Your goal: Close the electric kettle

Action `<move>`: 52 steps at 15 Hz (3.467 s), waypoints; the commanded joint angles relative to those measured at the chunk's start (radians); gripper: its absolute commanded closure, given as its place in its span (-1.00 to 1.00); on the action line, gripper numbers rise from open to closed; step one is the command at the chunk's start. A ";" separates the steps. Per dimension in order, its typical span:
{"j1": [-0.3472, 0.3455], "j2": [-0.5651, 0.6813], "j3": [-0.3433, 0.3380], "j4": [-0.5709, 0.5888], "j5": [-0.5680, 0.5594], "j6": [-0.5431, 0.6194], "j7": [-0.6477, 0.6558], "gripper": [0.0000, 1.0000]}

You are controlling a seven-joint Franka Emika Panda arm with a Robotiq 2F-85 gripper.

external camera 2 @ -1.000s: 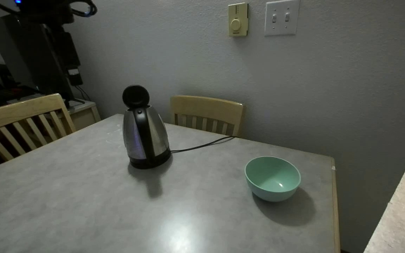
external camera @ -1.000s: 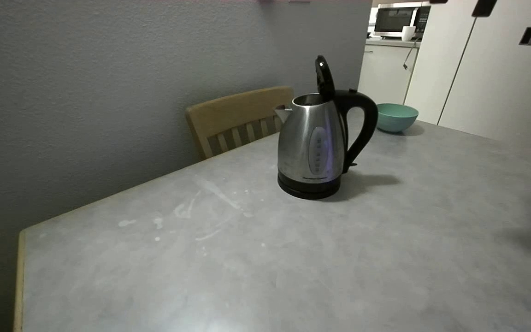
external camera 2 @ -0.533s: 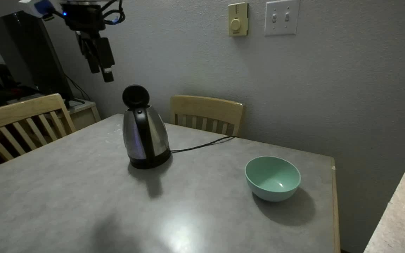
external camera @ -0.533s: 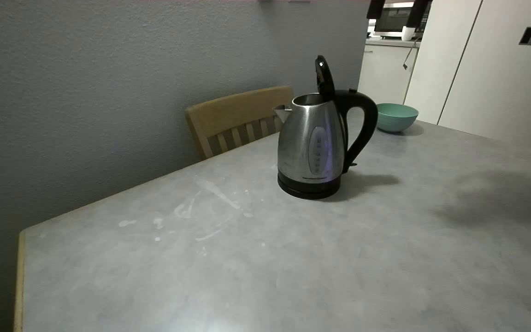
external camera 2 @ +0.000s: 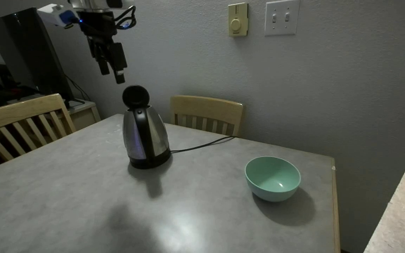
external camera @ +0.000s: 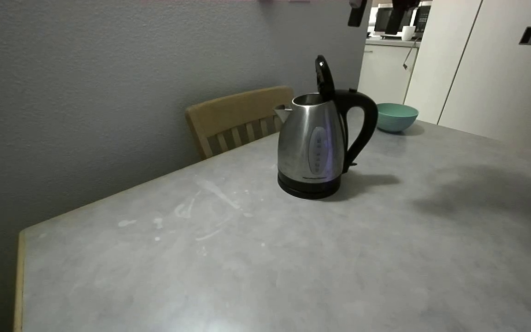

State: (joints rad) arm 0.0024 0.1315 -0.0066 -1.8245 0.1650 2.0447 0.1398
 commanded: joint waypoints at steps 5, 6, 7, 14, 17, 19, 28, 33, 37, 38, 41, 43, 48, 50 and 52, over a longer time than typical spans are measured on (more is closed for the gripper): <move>-0.013 0.026 -0.018 0.021 -0.010 0.010 0.086 -0.68; -0.016 0.034 -0.023 0.028 -0.003 0.000 0.102 -0.46; -0.018 0.041 -0.027 0.031 0.001 0.001 0.116 -0.39; -0.020 0.131 -0.021 0.109 0.064 -0.039 0.124 0.61; -0.016 0.174 -0.012 0.146 0.102 -0.024 0.137 0.96; -0.016 0.196 -0.008 0.167 0.125 -0.003 0.133 1.00; -0.019 0.269 -0.006 0.247 0.170 0.055 0.193 1.00; -0.010 0.372 -0.006 0.338 0.147 -0.042 0.249 1.00; -0.005 0.465 0.008 0.448 0.151 -0.167 0.256 1.00; -0.002 0.487 0.014 0.477 0.149 -0.200 0.253 1.00; 0.015 0.546 0.009 0.562 0.113 -0.302 0.256 1.00; 0.027 0.574 -0.001 0.614 0.078 -0.367 0.259 1.00; 0.069 0.602 -0.022 0.734 -0.093 -0.521 0.215 1.00; 0.082 0.607 -0.021 0.762 -0.142 -0.534 0.196 1.00; 0.087 0.613 -0.018 0.785 -0.169 -0.541 0.179 1.00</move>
State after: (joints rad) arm 0.0743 0.7127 -0.0106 -1.1074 0.0359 1.5429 0.3587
